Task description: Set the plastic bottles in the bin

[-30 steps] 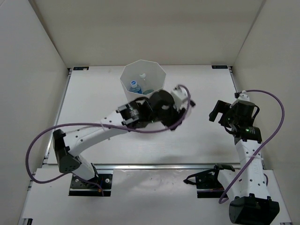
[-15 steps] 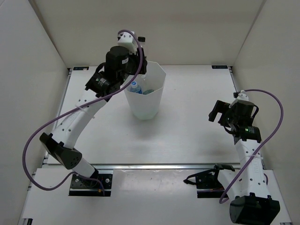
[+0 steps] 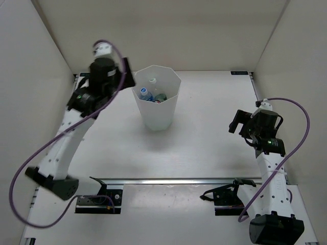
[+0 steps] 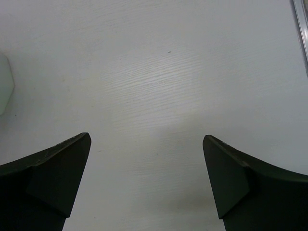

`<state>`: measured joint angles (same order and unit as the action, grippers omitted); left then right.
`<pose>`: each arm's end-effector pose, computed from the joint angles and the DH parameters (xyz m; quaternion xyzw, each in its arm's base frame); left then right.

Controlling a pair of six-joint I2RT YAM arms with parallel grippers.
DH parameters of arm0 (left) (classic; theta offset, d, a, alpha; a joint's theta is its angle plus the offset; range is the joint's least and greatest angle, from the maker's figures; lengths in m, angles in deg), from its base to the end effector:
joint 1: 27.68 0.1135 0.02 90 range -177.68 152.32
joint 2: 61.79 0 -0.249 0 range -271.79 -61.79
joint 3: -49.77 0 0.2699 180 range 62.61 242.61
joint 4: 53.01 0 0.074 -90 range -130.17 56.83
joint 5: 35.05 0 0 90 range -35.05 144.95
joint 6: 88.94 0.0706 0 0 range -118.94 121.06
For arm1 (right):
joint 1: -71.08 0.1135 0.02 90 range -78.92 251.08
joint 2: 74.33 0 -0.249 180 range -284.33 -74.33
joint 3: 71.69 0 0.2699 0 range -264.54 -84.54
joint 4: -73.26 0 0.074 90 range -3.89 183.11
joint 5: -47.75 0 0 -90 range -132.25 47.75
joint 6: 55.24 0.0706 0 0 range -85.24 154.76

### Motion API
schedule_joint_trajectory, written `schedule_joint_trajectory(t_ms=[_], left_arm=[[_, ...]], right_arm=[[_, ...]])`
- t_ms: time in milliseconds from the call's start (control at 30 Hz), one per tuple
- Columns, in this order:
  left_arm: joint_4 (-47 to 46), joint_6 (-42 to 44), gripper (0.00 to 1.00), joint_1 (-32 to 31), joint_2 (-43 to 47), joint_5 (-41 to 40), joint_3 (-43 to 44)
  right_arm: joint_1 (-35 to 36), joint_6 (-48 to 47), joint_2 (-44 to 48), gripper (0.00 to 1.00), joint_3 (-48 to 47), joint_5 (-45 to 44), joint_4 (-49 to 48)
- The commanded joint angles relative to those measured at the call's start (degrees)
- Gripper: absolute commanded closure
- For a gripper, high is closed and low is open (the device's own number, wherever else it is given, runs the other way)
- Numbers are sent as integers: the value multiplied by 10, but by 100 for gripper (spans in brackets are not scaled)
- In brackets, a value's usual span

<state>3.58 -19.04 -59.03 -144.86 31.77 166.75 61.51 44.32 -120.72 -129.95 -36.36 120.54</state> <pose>0.3066 -0.1543 0.4577 -0.0309 0.8224 -0.0850 0.5617 0.2279 -0.0311 0.2657 0.1242 0.8791 0.0456 0.4580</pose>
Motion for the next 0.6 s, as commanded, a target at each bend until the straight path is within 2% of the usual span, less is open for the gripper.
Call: schedule_joint_trajectory(t_ms=[0, 33, 67, 133, 267, 433, 567], left_arm=[[90, -82, 2, 99, 138, -21, -130], [106, -92, 1, 143, 182, -11, -196], [114, -97, 2, 187, 217, -6, -226], [155, -95, 1, 222, 253, -19, -325], [215, -99, 2, 205, 270, -61, -420], [197, -94, 1, 212, 296, -39, -452], [167, -86, 2, 205, 316, -29, -433]], right_arm=[[-6, -17, -1, 1, -12, -11, 16], [-9, -22, -5, 1, -13, -9, 19], [-9, -25, -10, 0, -12, -2, 27], [-2, -17, -26, 0, -11, -4, 36], [-11, 7, -41, 1, -16, 19, 43], [-10, 24, -24, 1, 4, 51, 24], [5, 18, -42, 1, -8, 57, 40]])
